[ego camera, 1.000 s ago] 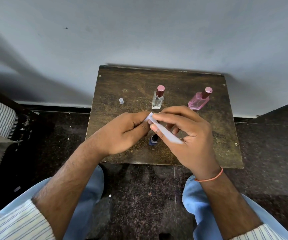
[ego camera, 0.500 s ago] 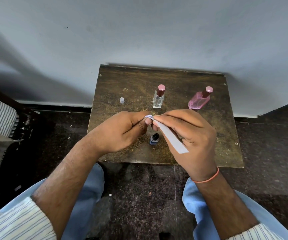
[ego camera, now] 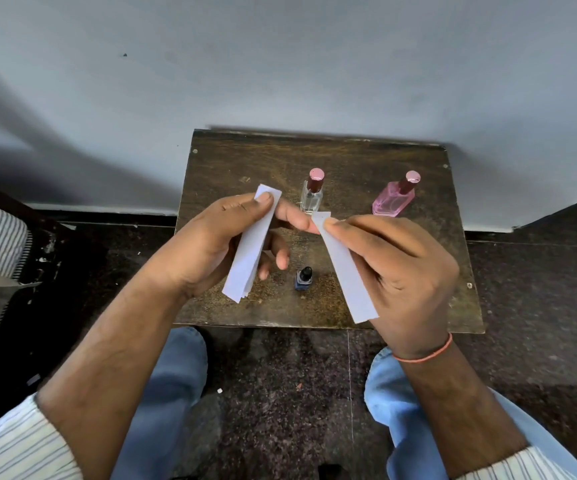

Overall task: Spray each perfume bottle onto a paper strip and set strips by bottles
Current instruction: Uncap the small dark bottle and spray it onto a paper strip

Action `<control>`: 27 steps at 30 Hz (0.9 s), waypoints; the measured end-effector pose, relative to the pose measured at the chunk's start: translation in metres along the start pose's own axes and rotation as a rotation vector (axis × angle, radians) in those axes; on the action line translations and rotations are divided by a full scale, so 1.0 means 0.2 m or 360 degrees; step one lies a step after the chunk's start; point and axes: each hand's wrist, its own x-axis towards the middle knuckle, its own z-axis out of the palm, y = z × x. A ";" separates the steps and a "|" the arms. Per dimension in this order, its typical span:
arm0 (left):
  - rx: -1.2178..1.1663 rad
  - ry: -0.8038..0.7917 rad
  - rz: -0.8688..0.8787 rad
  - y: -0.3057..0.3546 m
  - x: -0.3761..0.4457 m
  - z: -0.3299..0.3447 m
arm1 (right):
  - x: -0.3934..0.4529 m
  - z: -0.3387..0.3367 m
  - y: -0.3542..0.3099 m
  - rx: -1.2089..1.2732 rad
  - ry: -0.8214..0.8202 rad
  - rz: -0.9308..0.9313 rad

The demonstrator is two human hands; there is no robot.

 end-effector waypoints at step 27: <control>0.0039 0.0421 -0.0001 -0.01 -0.01 -0.05 | 0.07 0.10 -0.17 0.0463 -0.0112 0.0368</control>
